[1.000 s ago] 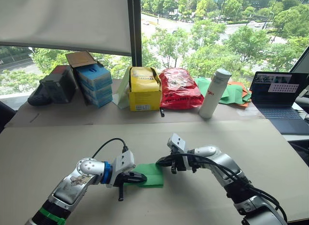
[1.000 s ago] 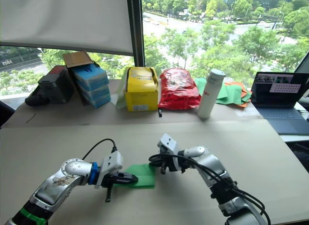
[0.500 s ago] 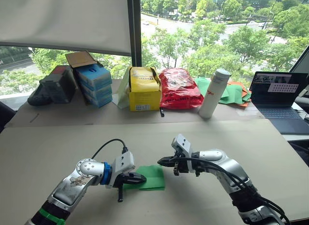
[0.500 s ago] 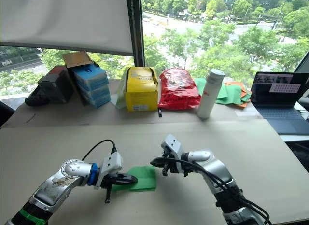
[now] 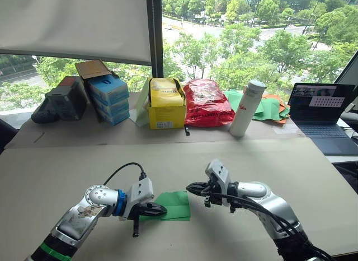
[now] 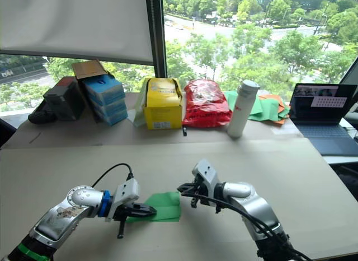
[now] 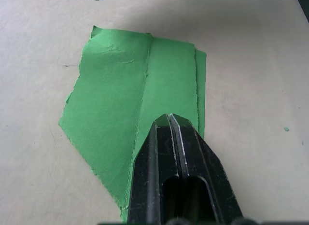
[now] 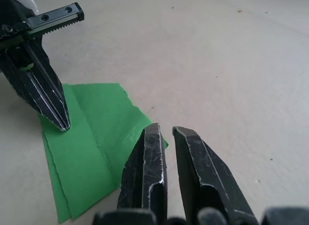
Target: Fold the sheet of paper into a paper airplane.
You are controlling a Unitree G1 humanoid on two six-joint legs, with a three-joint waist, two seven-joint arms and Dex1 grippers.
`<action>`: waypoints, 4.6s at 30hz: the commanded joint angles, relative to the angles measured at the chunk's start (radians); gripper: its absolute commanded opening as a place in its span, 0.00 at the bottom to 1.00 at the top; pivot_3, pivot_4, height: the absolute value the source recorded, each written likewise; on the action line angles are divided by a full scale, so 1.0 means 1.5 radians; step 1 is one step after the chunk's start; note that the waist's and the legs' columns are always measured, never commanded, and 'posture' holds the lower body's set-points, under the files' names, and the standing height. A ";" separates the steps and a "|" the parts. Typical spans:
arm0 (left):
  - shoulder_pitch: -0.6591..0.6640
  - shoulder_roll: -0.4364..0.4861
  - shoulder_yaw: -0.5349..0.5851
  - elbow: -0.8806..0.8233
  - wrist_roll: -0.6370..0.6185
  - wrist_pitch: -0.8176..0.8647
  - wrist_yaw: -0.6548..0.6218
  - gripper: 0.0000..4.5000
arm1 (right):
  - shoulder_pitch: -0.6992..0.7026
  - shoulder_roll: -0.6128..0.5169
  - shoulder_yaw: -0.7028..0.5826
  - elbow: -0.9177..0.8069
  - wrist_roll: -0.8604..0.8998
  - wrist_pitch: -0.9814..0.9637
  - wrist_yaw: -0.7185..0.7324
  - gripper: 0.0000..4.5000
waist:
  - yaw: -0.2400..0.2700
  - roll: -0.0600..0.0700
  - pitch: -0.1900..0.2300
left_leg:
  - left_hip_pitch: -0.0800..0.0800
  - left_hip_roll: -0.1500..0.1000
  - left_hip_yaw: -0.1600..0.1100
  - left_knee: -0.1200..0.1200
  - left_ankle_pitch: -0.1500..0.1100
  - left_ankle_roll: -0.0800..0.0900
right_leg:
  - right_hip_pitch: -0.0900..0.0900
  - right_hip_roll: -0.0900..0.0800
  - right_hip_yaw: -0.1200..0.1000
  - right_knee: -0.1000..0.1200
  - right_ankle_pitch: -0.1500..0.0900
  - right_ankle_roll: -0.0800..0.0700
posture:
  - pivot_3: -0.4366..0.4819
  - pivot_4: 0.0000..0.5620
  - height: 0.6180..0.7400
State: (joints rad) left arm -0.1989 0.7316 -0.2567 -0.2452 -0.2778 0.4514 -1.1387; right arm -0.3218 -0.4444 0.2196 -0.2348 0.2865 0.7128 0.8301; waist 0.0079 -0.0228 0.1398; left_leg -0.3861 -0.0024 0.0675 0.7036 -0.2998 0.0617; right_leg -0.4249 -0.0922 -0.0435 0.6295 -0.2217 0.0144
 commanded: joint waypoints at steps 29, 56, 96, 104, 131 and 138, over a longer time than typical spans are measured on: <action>0.045 0.044 -0.014 -0.033 0.041 -0.072 -0.014 0.00 | -0.070 0.031 0.047 0.105 0.038 0.043 0.083 0.50 | -0.004 0.000 0.000 | 0.001 0.000 0.000 0.000 0.000 0.000 | 0.001 0.000 0.000 0.000 0.000 0.000 | 0.48 0.27 1.00; 0.049 0.051 -0.014 -0.028 0.042 -0.080 -0.012 0.00 | -0.033 0.010 0.041 0.061 0.047 -0.029 0.094 0.01 | -0.006 0.000 0.000 | 0.001 0.000 0.000 0.000 0.000 0.000 | 0.001 -0.001 0.001 0.000 0.000 0.000 | 0.48 0.27 1.00; 0.027 0.074 0.055 -0.036 -0.014 -0.021 -0.031 0.00 | 0.020 -0.111 0.162 0.254 -0.363 -0.985 0.021 0.01 | -0.006 0.000 0.000 | 0.004 0.001 0.002 0.000 0.001 -0.001 | 0.002 0.001 0.002 0.001 0.000 0.000 | 0.48 0.27 1.00; -0.094 0.039 0.123 -0.052 -0.144 0.108 -0.017 0.00 | 0.013 -0.110 0.171 0.261 -0.372 -0.985 0.015 0.01 | -0.006 0.000 0.000 | 0.004 0.001 0.001 0.000 0.002 -0.003 | 0.002 0.001 0.001 0.001 0.000 0.000 | 0.48 0.27 1.00; -0.078 0.050 -0.032 -0.069 -0.011 0.023 -0.017 0.00 | 0.018 -0.113 0.174 0.169 -0.361 -0.860 0.053 0.07 | -0.013 0.000 0.000 | 0.004 0.001 0.002 0.000 0.002 -0.003 | 0.002 0.001 0.003 0.001 0.000 0.000 | 0.48 0.27 1.00; -0.059 0.049 -0.040 -0.044 0.018 -0.023 -0.022 0.00 | 0.029 -0.129 0.164 0.058 -0.306 -0.760 0.102 0.58 | -0.008 0.000 0.000 | 0.004 0.001 0.002 0.000 0.001 -0.002 | 0.002 0.001 0.002 0.001 0.000 0.000 | 0.48 0.27 1.00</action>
State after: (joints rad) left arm -0.2899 0.7979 -0.3191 -0.3045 -0.2643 0.4492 -1.1645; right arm -0.2892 -0.6239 0.4653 -0.0929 -0.2059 -0.4713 0.9538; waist -0.0035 -0.0226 0.1397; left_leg -0.3811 -0.0014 0.0700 0.7035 -0.2980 0.0587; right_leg -0.4223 -0.0906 -0.0403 0.6304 -0.2222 0.0144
